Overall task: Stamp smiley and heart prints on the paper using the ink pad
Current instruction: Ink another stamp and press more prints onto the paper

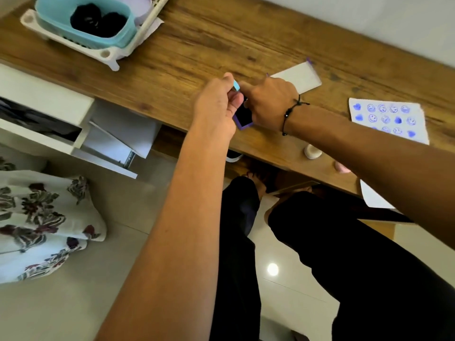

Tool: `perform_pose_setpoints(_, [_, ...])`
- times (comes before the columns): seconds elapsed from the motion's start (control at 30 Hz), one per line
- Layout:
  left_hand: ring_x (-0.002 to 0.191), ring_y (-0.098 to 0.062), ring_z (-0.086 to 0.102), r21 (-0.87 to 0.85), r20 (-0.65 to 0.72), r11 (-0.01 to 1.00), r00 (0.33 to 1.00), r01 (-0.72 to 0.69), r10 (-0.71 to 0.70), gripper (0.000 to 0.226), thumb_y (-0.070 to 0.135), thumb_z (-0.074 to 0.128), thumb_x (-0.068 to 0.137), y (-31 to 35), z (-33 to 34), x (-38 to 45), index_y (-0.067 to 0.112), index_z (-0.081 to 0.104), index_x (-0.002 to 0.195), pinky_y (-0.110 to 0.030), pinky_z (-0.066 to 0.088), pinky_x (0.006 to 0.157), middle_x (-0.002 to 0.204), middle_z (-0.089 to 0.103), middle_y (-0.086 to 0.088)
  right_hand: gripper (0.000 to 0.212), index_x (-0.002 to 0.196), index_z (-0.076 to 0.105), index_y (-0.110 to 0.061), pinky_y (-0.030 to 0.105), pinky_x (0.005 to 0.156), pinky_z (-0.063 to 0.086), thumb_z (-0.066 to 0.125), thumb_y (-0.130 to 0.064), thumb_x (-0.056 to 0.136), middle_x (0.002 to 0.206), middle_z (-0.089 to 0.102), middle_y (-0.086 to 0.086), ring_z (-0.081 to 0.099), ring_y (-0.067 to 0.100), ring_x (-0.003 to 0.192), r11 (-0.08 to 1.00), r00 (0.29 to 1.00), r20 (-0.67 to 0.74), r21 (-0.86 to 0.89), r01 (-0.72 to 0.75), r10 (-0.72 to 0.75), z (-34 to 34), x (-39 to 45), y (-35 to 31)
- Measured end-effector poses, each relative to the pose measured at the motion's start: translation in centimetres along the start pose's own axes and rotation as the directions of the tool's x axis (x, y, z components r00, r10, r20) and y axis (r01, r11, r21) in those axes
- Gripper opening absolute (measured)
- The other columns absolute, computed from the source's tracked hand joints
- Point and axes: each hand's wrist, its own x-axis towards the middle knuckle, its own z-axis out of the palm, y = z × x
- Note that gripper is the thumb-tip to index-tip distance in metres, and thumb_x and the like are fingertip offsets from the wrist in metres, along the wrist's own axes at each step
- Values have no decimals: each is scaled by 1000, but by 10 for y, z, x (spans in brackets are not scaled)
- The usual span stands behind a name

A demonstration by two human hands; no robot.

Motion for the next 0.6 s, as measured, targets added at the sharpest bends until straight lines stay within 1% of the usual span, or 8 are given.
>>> perform_pose_setpoints(0.1, [62,-11,53,-1,-5,1000,1000,-4,4,15,9,57,89,1,0,1,4,53,76,-17,52,59,72,53,-7,35,119,45,-18,28,47,23,50,-21,84,83,60,17,52,36,71,1000,1000,-5,0,14,-14,0,-1,0])
perform_pose_setpoints(0.27, [64,-12,53,9,6,1000,1000,-18,18,19,9,56,90,-1,6,-4,5,52,72,-17,51,58,73,52,-7,30,117,49,-16,34,59,34,46,-16,87,100,64,18,57,39,92,991,995,64,111,-80,73,-8,0,-2])
perform_pose_setpoints(0.37, [62,-13,50,7,36,999,999,-41,41,22,7,53,91,-7,15,-12,5,50,70,-18,49,57,72,50,-8,21,105,56,-7,38,71,42,49,-17,87,108,64,19,57,36,102,902,973,53,366,-229,226,-24,-8,12])
perform_pose_setpoints(0.4, [62,-13,50,27,52,998,997,-58,56,22,6,52,92,-10,20,-16,5,50,70,-19,49,57,72,50,-8,21,101,59,-7,35,74,43,52,-19,86,106,65,17,59,31,99,833,946,10,471,-291,325,-30,-16,21])
perform_pose_setpoints(0.43, [60,-13,50,65,68,994,995,-82,78,23,6,51,92,-14,25,-19,4,50,69,-19,49,57,71,50,-8,20,97,61,-7,33,70,44,54,-21,85,99,67,15,62,24,87,747,908,-13,573,-337,419,-35,-26,31])
perform_pose_setpoints(0.5, [56,-13,49,187,126,973,986,-136,113,27,6,49,94,-25,41,-28,4,49,67,-18,48,53,67,50,-8,11,82,62,-11,31,52,41,56,-20,82,69,63,7,56,15,51,558,844,29,738,-379,535,-44,-56,55])
perform_pose_setpoints(0.53, [55,-14,48,247,179,956,977,-160,117,28,6,47,95,-33,51,-35,4,48,67,-18,46,51,67,50,-9,10,73,59,-13,30,45,38,57,-19,81,59,57,4,49,16,42,497,817,54,770,-401,574,-48,-75,68])
perform_pose_setpoints(0.6, [57,-15,48,330,312,924,947,-190,83,28,5,44,96,-50,69,-49,5,49,68,-19,43,51,69,50,-10,13,72,60,-6,31,43,39,60,-18,77,53,51,4,45,19,40,442,770,86,776,-450,632,-51,-110,94])
